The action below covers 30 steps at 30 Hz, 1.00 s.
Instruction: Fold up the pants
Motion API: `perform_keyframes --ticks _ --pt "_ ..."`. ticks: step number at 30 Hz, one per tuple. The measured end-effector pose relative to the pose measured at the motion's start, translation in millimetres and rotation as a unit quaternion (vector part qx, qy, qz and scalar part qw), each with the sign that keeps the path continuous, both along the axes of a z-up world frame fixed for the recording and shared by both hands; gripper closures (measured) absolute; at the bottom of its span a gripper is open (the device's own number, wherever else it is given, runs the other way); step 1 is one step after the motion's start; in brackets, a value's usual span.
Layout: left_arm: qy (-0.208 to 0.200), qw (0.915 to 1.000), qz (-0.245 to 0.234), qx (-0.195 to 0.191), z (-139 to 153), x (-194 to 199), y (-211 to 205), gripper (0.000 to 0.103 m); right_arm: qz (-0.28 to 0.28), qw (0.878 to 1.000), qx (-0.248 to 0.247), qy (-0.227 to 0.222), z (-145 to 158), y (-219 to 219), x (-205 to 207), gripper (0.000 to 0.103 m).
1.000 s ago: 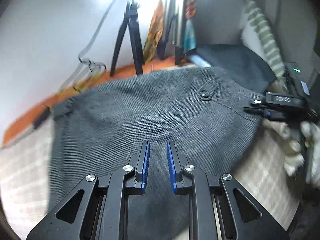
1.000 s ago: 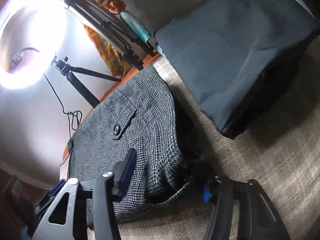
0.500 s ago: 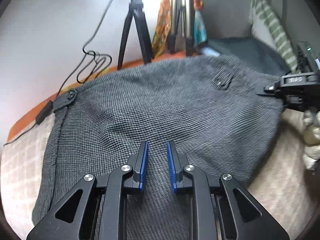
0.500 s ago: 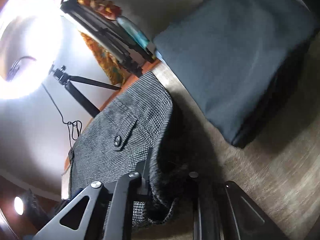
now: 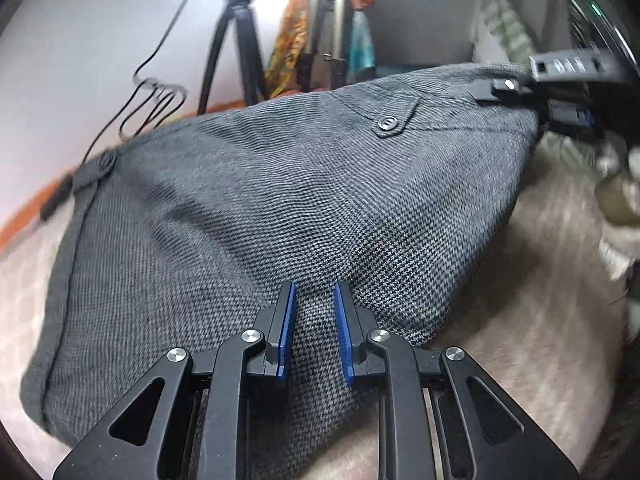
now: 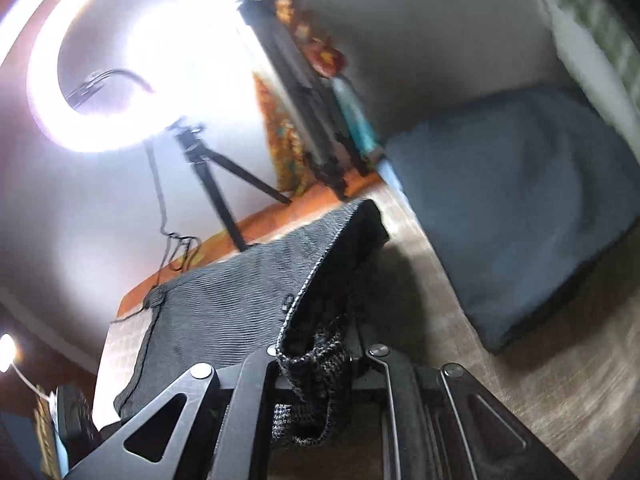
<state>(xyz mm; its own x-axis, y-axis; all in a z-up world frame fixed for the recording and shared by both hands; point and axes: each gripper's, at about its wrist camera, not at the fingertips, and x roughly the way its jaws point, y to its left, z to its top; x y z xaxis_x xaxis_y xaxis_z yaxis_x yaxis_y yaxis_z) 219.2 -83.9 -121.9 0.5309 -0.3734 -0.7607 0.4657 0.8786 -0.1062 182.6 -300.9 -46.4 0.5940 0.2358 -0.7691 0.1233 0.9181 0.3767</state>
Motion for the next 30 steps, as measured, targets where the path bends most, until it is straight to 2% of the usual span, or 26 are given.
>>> perform_keyframes --ticks 3,8,9,13,17,23,30 --pt "0.011 0.9992 0.023 -0.032 16 1 24 0.085 0.026 0.999 -0.026 -0.015 17 18 2 0.095" --pt "-0.009 0.9956 0.073 -0.058 48 -13 81 0.082 0.086 0.992 -0.085 -0.044 44 69 8 0.095" --pt "-0.016 0.9936 0.092 -0.063 51 -16 95 0.079 0.097 0.989 -0.098 -0.049 48 80 9 0.095" --pt "-0.019 0.9821 0.161 -0.096 53 -20 149 0.079 0.135 0.981 -0.124 -0.065 65 123 12 0.095" --pt "-0.021 0.9742 0.194 -0.113 53 -22 174 0.079 0.173 0.970 -0.149 -0.080 72 171 12 0.095" --pt "-0.044 0.9650 0.226 -0.125 63 -24 208 0.079 0.224 0.957 -0.164 -0.079 60 240 12 0.095" --pt "-0.062 0.9477 0.278 -0.145 67 -29 252 0.079 0.287 0.938 -0.185 -0.054 15 325 13 0.097"
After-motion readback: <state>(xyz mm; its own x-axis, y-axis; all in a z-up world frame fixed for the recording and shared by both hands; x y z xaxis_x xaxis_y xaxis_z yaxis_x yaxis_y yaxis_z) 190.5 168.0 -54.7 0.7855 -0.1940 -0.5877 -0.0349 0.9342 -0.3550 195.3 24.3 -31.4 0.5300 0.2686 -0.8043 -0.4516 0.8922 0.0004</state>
